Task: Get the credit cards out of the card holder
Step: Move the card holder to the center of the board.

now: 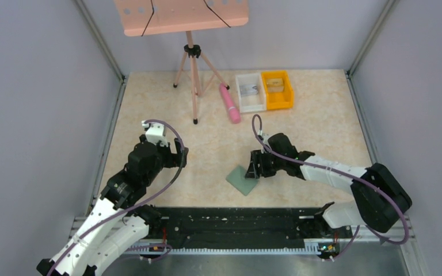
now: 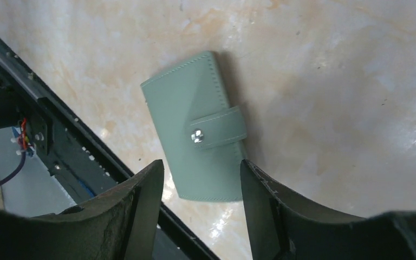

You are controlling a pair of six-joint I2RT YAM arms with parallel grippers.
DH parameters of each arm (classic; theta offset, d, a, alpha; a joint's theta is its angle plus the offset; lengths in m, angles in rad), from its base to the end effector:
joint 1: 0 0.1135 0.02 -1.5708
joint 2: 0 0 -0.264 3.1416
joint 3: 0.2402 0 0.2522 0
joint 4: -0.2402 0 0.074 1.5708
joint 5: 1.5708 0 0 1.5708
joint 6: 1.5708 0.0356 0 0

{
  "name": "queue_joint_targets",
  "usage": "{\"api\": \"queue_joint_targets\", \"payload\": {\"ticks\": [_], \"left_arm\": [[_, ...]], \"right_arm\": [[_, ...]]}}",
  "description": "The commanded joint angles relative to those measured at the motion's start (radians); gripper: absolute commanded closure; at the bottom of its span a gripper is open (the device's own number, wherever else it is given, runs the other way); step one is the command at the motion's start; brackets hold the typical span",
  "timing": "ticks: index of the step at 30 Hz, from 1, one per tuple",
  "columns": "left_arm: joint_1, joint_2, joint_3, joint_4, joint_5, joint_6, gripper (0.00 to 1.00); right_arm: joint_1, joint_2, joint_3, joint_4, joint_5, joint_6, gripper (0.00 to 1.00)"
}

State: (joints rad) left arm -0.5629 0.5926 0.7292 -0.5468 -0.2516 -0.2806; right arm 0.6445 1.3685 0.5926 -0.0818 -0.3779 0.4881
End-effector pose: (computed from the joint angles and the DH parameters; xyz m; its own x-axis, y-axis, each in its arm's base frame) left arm 0.1189 -0.0645 0.3105 -0.4137 -0.0561 -0.9087 0.2177 0.9630 -0.1586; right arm 0.1951 0.1630 0.1624 -0.8864 -0.1209 -0.4469 -0.3801 0.7413 0.5533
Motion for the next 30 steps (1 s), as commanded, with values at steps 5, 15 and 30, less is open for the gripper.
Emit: {"api": "queue_joint_targets", "payload": {"ticks": [5, 15, 30], "left_arm": [[-0.003, 0.007, 0.01, 0.024, -0.007, 0.015, 0.09], [-0.002, -0.03, 0.016, 0.014, -0.052, 0.013, 0.09], [-0.003, -0.111, 0.015, 0.011, -0.19, 0.003, 0.08]], "right_arm": [[0.086, -0.12, 0.052, -0.09, 0.11, 0.077, 0.48], [0.223, 0.017, 0.254, -0.261, 0.443, 0.053, 0.57], [0.394, 0.279, 0.449, -0.428, 0.668, 0.04, 0.57]]}}
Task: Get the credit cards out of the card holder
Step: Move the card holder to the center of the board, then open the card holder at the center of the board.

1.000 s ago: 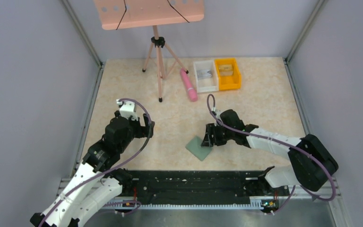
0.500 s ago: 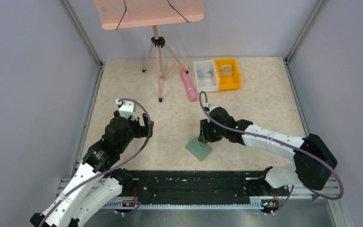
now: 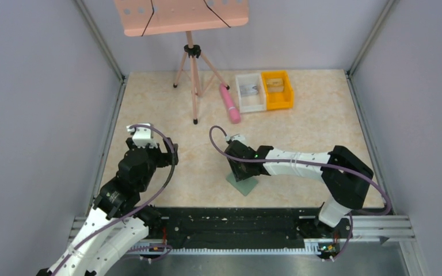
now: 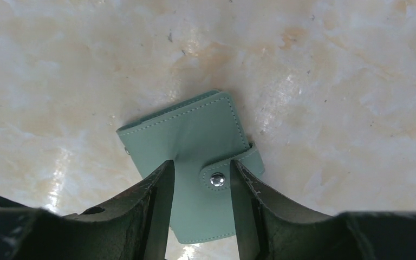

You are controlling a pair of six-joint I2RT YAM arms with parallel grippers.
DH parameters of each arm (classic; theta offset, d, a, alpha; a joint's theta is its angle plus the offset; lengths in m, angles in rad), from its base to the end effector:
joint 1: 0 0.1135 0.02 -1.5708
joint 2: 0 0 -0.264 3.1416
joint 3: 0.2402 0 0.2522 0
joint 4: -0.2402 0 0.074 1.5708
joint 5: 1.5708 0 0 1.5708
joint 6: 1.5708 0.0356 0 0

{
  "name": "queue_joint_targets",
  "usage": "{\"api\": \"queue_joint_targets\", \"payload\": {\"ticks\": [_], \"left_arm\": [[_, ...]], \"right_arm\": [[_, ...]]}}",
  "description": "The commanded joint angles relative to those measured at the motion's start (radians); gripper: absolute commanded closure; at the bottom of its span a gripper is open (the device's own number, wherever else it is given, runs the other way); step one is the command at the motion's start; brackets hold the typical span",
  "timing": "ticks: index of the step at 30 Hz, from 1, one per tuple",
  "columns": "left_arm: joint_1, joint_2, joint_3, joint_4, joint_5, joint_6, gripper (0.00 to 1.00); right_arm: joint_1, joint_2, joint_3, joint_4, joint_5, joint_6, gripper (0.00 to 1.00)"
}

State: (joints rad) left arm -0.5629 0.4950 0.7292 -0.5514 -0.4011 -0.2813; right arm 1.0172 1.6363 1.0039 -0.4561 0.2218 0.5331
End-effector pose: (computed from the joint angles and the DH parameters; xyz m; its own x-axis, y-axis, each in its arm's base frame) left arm 0.1034 -0.0488 0.3208 -0.3027 -0.1112 -0.9466 0.0974 0.9844 -0.1468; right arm 0.1753 0.2687 0.1842 -0.7956 -0.3443 -0.4985 -0.4317 0.8994 0.0679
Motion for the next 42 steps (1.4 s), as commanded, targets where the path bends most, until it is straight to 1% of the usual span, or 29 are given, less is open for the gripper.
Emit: {"api": "queue_joint_targets", "payload": {"ticks": [1, 8, 11, 15, 18, 22, 26, 27, 28, 32, 37, 42], "left_arm": [[-0.002, -0.012, 0.013, 0.017, -0.041, 0.004, 0.08], [-0.002, -0.004, 0.015, 0.012, -0.028, 0.001, 0.08], [-0.002, 0.0, 0.009, 0.021, -0.023, 0.003, 0.08], [-0.002, 0.04, 0.021, 0.005, -0.013, -0.003, 0.09], [-0.002, 0.066, 0.034, -0.023, 0.026, -0.038, 0.09], [-0.002, 0.094, 0.048, -0.039, 0.132, -0.105, 0.09], [-0.002, 0.164, 0.057, -0.021, 0.357, -0.196, 0.11], [-0.002, 0.187, 0.05, -0.003, 0.391, -0.223, 0.12], [-0.004, 0.206, 0.04, 0.021, 0.439, -0.252, 0.14], [-0.007, 0.275, -0.022, 0.1, 0.491, -0.337, 0.15], [-0.023, 0.362, -0.097, 0.177, 0.564, -0.402, 0.16], [-0.067, 0.447, -0.124, 0.209, 0.567, -0.445, 0.18]], "right_arm": [[0.023, 0.009, 0.029, -0.054, 0.071, -0.002, 0.57], [0.026, 0.01, -0.015, -0.047, 0.047, 0.016, 0.58], [0.026, 0.0, -0.04, -0.029, 0.041, 0.037, 0.6], [0.028, -0.02, -0.07, -0.019, 0.039, 0.054, 0.66], [0.029, -0.025, -0.089, -0.008, 0.051, 0.056, 0.74], [0.029, -0.034, -0.114, 0.029, 0.033, 0.07, 0.8], [0.028, -0.062, -0.137, 0.066, 0.015, 0.095, 0.94], [0.028, -0.074, -0.15, 0.083, 0.015, 0.101, 0.98], [0.027, -0.088, -0.163, 0.098, 0.016, 0.108, 1.0], [0.011, -0.188, -0.239, 0.133, 0.025, 0.153, 1.0], [-0.023, -0.299, -0.319, 0.21, -0.033, 0.181, 1.0], [-0.068, -0.364, -0.382, 0.263, -0.079, 0.218, 1.0]]}}
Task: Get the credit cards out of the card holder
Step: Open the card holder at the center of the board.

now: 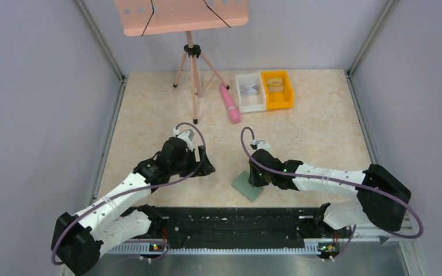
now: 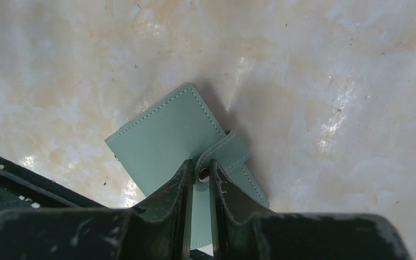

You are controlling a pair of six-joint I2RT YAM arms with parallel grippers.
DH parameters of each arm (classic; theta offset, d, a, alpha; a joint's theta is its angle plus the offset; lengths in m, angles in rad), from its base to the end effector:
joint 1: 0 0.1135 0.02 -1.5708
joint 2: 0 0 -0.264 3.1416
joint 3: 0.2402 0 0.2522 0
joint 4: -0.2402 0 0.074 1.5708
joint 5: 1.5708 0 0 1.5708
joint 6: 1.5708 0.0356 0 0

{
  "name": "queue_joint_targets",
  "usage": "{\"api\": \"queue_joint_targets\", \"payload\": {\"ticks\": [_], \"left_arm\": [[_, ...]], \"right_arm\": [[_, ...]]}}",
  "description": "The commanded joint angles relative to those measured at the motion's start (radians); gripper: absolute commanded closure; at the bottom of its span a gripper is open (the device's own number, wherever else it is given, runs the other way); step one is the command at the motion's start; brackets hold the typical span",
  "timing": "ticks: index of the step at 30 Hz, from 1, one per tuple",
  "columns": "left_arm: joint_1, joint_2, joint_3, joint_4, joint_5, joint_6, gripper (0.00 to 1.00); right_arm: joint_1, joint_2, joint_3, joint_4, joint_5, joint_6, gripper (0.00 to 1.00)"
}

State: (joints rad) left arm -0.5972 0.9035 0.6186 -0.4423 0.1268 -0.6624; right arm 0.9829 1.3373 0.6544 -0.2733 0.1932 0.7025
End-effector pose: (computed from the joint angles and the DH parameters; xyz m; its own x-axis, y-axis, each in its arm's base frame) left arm 0.1548 -0.1107 0.2369 -0.8246 -0.1770 -0.5374 0.1634 0.8348 -0.5257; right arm 0.1441 0.2039 0.1733 -0.8338 -0.1077 -0.5415 -0.2836 0.9250 0.2529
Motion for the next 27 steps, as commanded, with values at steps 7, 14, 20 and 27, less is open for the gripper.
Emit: {"api": "queue_joint_targets", "payload": {"ticks": [7, 14, 20, 27], "left_arm": [[-0.124, 0.089, -0.083, 0.247, 0.011, -0.137, 0.18], [-0.187, 0.186, -0.123, 0.345, -0.008, -0.173, 0.18], [-0.242, 0.262, -0.109, 0.416, -0.019, -0.173, 0.19], [-0.314, 0.36, -0.064, 0.47, -0.056, -0.184, 0.19]], "right_arm": [[-0.097, -0.181, -0.134, 0.171, -0.121, 0.13, 1.0], [-0.124, -0.248, -0.189, 0.219, -0.135, 0.19, 1.0], [-0.137, -0.3, -0.236, 0.266, -0.177, 0.232, 1.0], [-0.139, -0.335, -0.29, 0.314, -0.18, 0.277, 1.0]]}}
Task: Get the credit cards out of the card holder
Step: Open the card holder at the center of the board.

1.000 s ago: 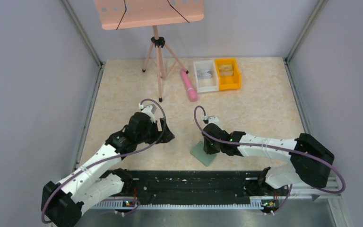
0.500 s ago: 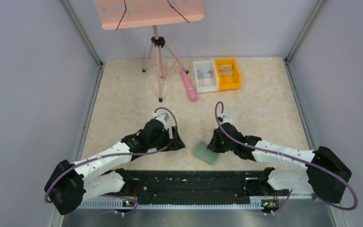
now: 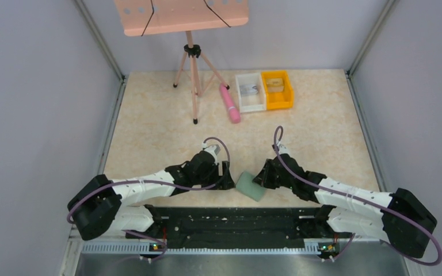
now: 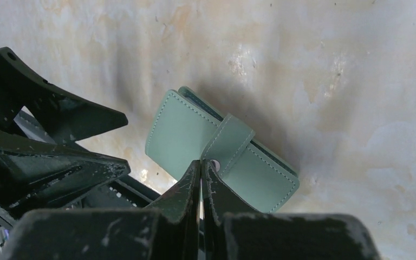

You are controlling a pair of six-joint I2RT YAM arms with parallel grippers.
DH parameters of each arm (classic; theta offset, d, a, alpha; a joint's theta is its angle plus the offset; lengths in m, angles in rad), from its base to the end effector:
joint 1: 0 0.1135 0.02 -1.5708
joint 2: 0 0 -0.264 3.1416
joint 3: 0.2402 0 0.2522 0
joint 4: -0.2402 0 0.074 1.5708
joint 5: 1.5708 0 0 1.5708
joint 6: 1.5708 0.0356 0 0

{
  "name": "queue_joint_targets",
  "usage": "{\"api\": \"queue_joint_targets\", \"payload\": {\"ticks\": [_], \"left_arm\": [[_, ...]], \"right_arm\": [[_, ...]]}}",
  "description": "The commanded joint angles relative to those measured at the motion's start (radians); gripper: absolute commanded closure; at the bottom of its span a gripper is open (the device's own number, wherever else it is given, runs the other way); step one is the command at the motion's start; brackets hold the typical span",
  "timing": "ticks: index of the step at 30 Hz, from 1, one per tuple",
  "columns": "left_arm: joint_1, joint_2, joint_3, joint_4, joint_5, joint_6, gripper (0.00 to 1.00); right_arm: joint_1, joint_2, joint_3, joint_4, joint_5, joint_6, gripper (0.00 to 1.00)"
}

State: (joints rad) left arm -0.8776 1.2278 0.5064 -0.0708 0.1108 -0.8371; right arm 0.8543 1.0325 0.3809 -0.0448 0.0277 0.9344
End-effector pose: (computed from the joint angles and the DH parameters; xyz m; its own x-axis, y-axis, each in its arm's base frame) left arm 0.1450 -0.1807 0.1675 -0.9093 -0.0606 -0.4118 0.2073 0.7920 -0.5743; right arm 0.1320 0.1501 0.1690 -0.8454 0.2534 -0.4702 -0.1009 0.7887 0.6064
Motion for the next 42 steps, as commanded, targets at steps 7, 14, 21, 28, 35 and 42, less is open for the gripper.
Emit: {"api": "queue_joint_targets", "payload": {"ticks": [7, 14, 21, 28, 35, 42], "left_arm": [[-0.06, 0.098, 0.049, 0.193, -0.026, 0.006, 0.2], [-0.071, 0.133, 0.048, 0.241, 0.003, 0.011, 0.25], [-0.079, 0.131, 0.029, 0.318, 0.043, 0.001, 0.31], [-0.085, 0.158, 0.017, 0.339, 0.052, -0.025, 0.34], [-0.09, 0.172, 0.02, 0.358, 0.058, -0.029, 0.46], [-0.09, 0.178, 0.027, 0.349, 0.076, -0.027, 0.89]], "right_arm": [[-0.011, -0.043, -0.029, 0.111, -0.024, 0.075, 1.0], [-0.011, -0.056, -0.034, 0.111, -0.024, 0.079, 1.0], [-0.012, -0.054, -0.04, 0.117, -0.024, 0.081, 1.0], [-0.012, -0.069, -0.049, 0.126, -0.024, 0.085, 1.0], [-0.012, -0.083, -0.051, 0.126, -0.055, 0.068, 1.0], [-0.011, -0.07, -0.046, 0.064, -0.032, 0.004, 1.0]]}}
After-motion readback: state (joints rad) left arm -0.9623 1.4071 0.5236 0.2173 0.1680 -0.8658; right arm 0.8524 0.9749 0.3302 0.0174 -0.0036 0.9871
